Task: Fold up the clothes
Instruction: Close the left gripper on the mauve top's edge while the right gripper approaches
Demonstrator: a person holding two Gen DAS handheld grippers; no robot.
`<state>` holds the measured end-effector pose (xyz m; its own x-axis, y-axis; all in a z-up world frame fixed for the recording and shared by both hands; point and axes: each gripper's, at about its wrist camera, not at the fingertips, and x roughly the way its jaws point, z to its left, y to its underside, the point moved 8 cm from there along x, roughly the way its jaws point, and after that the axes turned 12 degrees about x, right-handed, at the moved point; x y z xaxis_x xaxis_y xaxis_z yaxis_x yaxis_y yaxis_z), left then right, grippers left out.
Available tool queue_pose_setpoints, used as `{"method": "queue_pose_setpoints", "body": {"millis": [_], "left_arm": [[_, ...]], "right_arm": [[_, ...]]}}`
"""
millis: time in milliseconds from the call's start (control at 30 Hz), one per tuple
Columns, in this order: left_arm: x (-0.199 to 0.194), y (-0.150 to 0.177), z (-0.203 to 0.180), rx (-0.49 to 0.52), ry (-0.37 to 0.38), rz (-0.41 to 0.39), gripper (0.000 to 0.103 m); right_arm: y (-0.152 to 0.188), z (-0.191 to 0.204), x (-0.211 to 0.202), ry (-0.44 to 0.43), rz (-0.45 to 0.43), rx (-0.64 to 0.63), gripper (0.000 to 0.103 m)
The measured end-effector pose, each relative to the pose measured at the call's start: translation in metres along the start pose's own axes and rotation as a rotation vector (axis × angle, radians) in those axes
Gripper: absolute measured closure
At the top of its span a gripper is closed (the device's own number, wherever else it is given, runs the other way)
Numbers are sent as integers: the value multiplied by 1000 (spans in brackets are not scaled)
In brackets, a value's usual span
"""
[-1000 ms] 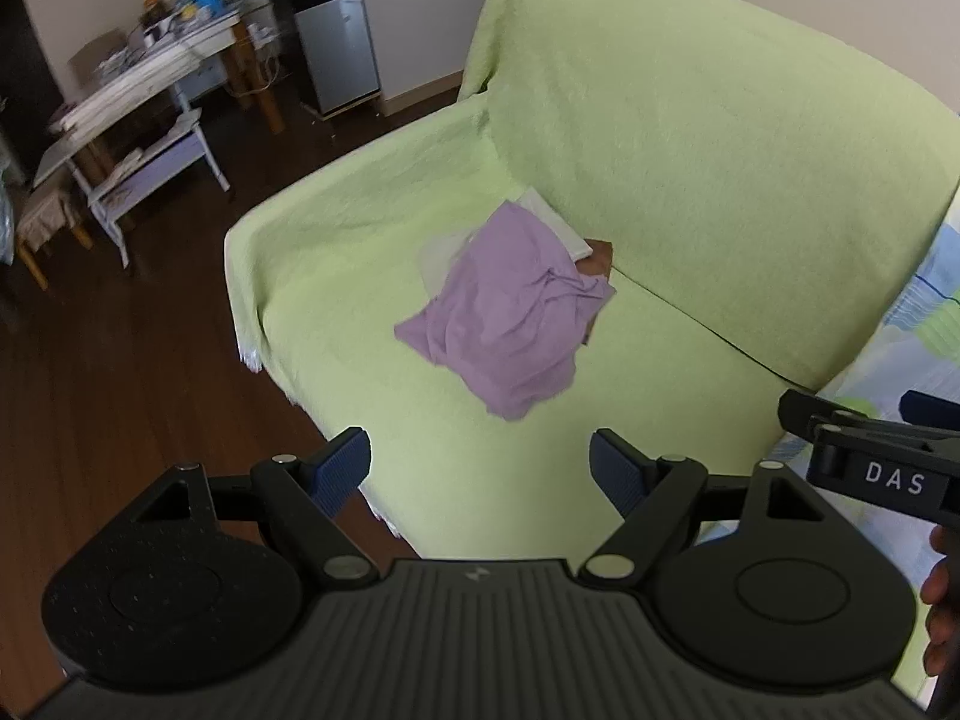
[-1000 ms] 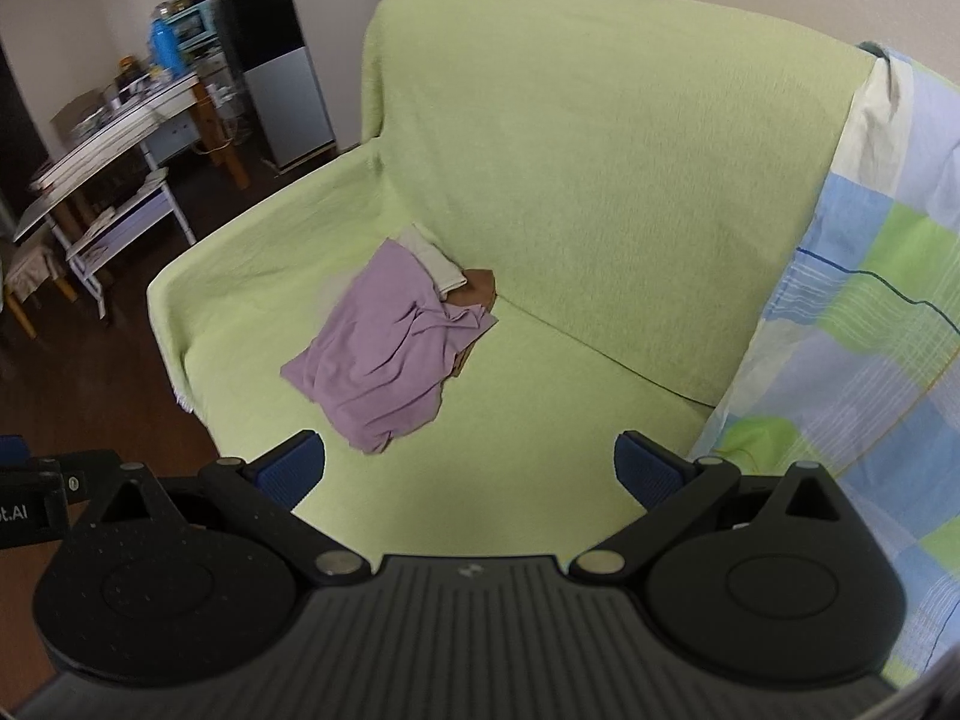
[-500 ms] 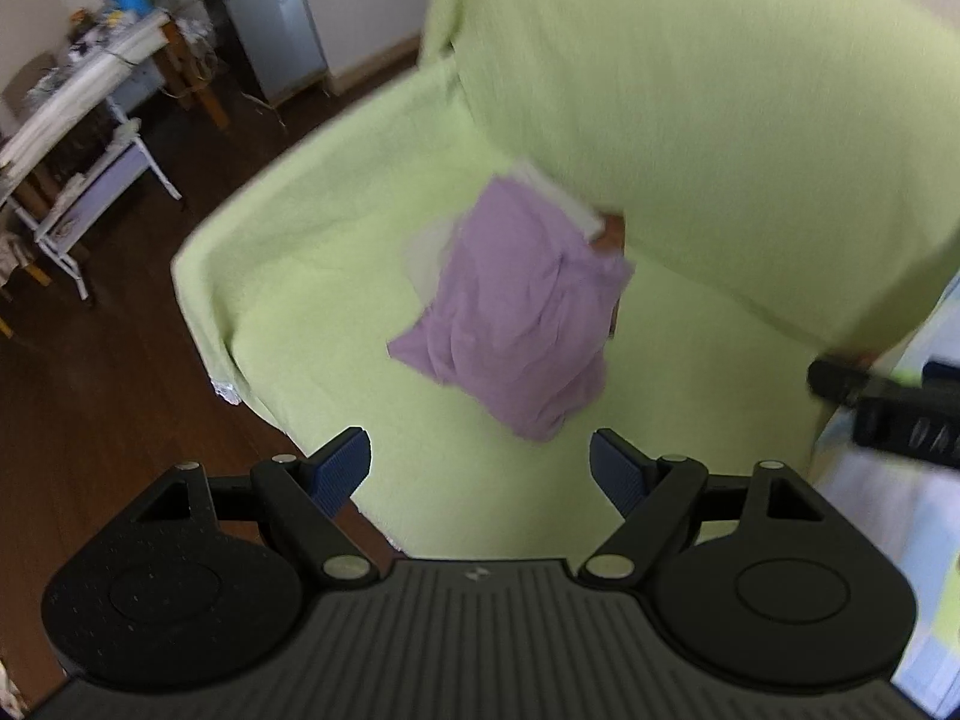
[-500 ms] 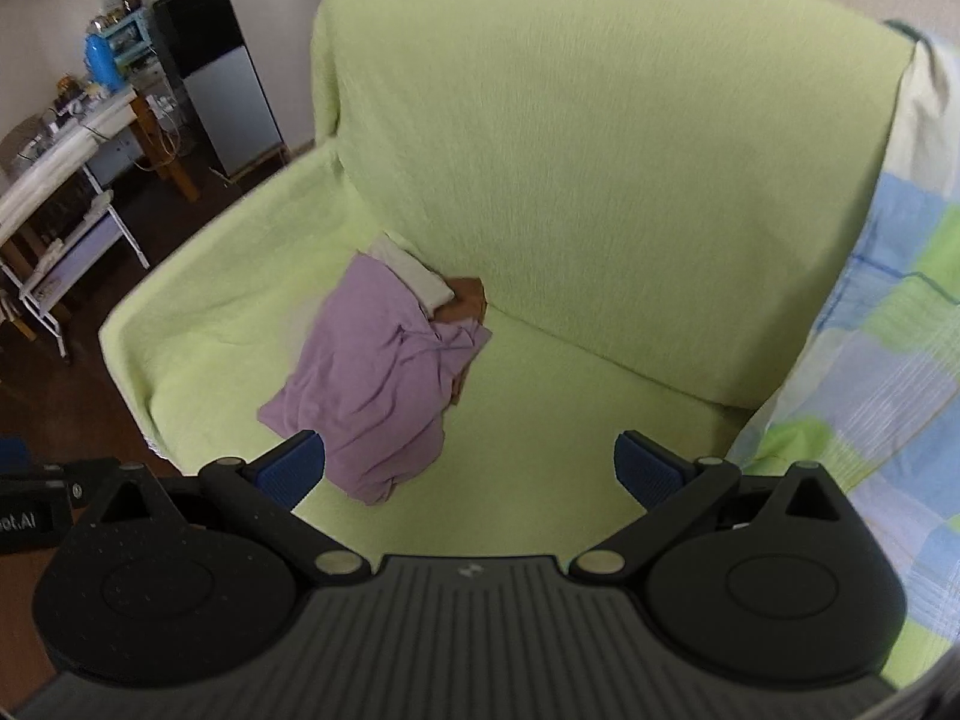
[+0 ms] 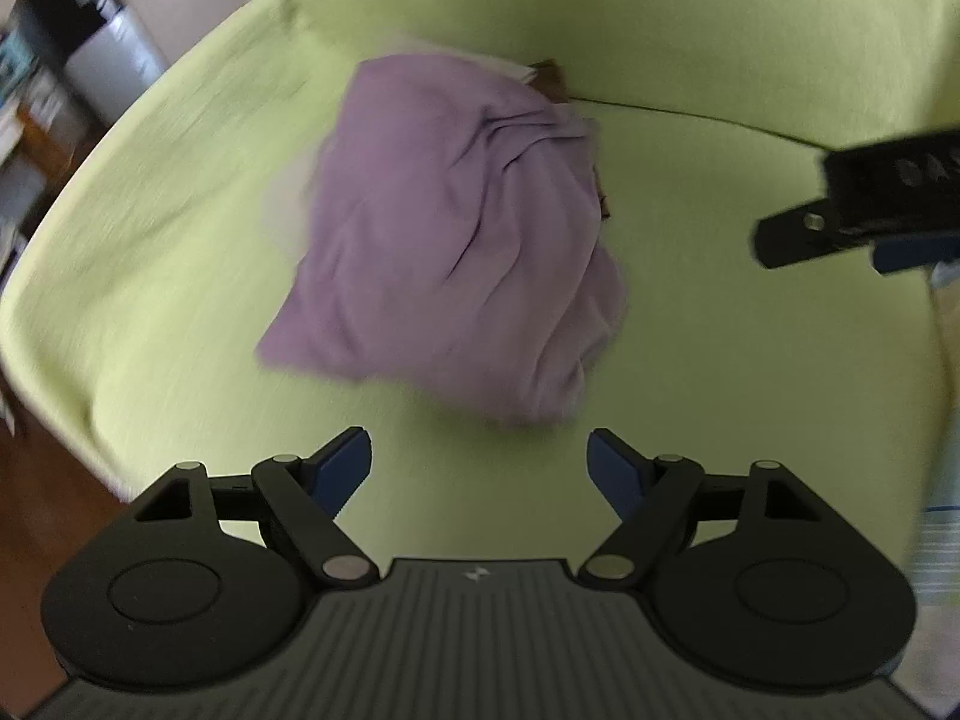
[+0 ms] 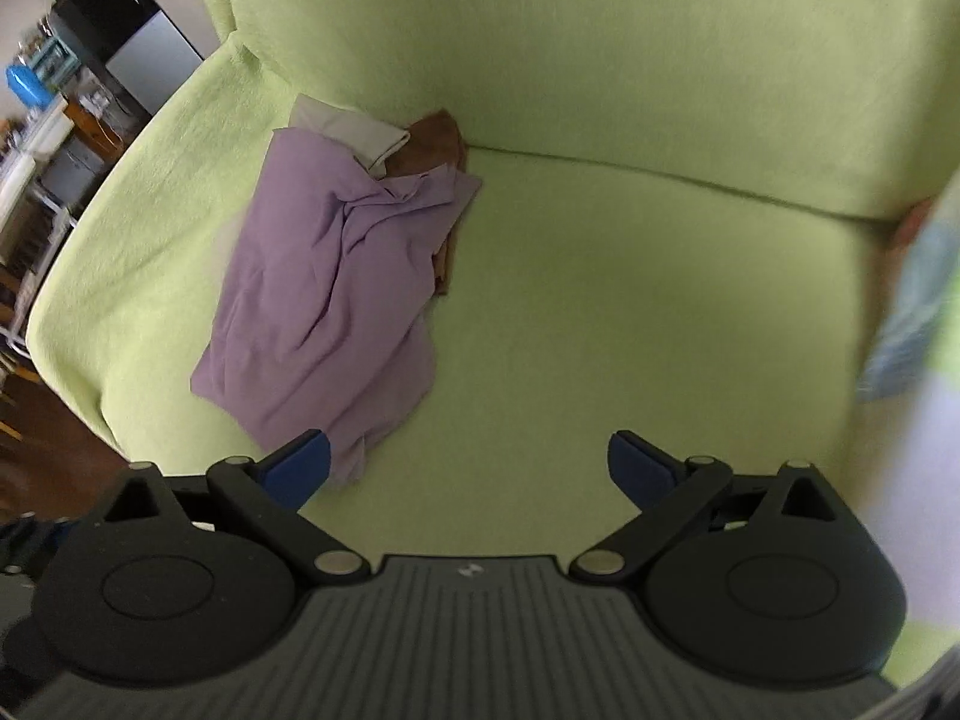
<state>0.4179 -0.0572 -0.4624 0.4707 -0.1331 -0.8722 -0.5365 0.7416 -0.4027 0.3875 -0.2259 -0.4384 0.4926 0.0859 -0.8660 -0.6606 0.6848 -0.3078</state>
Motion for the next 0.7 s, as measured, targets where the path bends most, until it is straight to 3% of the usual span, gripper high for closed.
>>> {"method": "queue_pose_setpoints", "body": {"millis": [100,200,333,367,400,467,500,533,567,600,633,700], "left_arm": [[28,-5,-10,49,20,-23,34],[54,-12,-15,112,21,-24,55],[78,-15,-21,171,26,-32,55],[81,-14,-21,180,33,-42,61],[81,-13,-20,175,43,-56,75],[79,-10,-16,158,55,-81,85],[78,-9,-13,152,56,-88,86],[77,-6,-10,145,56,-94,86],[76,-4,-7,138,57,-96,86],[76,-3,-5,127,64,-95,86],[75,-2,-2,112,76,-93,86],[76,-2,2,92,99,-88,84]], "right_arm": [[-7,2,35,-22,-3,-17,10],[-15,8,61,-60,-4,-38,21],[-29,20,86,-98,-26,-76,25],[-33,21,89,-102,-31,-81,25],[-37,22,92,-105,-36,-86,25],[-46,24,100,-112,-53,-97,27],[-50,24,103,-115,-61,-102,31],[-56,29,107,-134,-86,-127,47],[-59,33,110,-143,-94,-162,73],[-62,37,113,-150,-101,-197,85],[-66,43,119,-130,-114,-258,90],[-78,60,128,-106,-167,-382,89]]}}
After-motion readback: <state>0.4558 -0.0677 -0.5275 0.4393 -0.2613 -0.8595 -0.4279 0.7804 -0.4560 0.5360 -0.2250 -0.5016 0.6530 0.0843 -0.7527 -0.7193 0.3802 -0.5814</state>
